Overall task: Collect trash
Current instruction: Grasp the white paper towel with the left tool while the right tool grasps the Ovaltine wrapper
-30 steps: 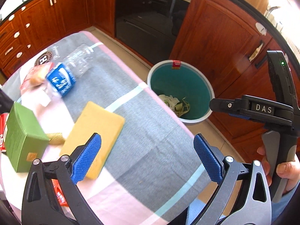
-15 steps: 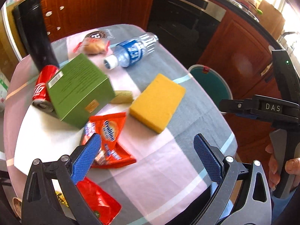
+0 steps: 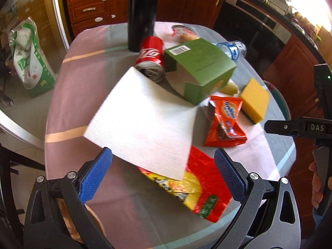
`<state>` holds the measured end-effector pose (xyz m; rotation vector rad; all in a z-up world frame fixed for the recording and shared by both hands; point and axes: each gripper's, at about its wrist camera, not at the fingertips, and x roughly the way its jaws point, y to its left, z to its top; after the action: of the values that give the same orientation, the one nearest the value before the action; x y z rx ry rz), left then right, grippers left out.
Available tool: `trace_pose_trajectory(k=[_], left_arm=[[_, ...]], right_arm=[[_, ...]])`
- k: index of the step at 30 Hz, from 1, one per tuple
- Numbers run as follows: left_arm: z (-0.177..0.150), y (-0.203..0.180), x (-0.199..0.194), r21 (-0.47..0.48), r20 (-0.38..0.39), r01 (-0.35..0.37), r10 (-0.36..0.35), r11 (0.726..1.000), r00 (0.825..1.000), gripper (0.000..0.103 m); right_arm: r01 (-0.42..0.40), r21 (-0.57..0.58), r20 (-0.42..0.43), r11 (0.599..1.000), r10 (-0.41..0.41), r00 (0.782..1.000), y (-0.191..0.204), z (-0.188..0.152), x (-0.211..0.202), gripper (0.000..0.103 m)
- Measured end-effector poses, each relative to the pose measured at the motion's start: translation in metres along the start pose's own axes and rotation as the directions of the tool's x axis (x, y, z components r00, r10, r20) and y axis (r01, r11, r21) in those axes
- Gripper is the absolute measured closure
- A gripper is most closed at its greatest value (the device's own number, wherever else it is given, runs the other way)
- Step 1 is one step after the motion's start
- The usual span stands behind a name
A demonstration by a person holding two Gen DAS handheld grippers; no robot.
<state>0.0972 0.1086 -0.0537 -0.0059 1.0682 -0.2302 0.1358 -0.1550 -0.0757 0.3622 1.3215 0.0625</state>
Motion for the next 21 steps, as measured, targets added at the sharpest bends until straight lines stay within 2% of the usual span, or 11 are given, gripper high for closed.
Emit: trace_pose_trajectory(k=[4,9,15,21], left_arm=[[0.007,0.034,0.001,-0.021,-0.002,-0.031,0.031,0.999,1.0,0.004],[0.019,0.06,0.013,-0.001,-0.02,-0.05,0.05,0.999,0.999,0.004],[0.033,0.072,0.03,-0.005,-0.056,0.005,-0.005,1.0,0.998,0.004],[0.041,0.068,0.045,0.023,-0.071,0.037,-0.035,0.999,0.997,0.004]], right_arm=[[0.009,-0.047,-0.027,0.999,-0.01,1.0,0.027,-0.002,0.016,0.016],[0.021,-0.093,-0.054,0.995,-0.026,0.998,0.056,0.001,0.033,0.016],[0.033,-0.099,-0.079,0.995,-0.041,0.996,0.072,0.01,0.052,0.016],[0.034,-0.076,-0.101,0.997,-0.041,0.994,0.07,0.013,0.064,0.016]])
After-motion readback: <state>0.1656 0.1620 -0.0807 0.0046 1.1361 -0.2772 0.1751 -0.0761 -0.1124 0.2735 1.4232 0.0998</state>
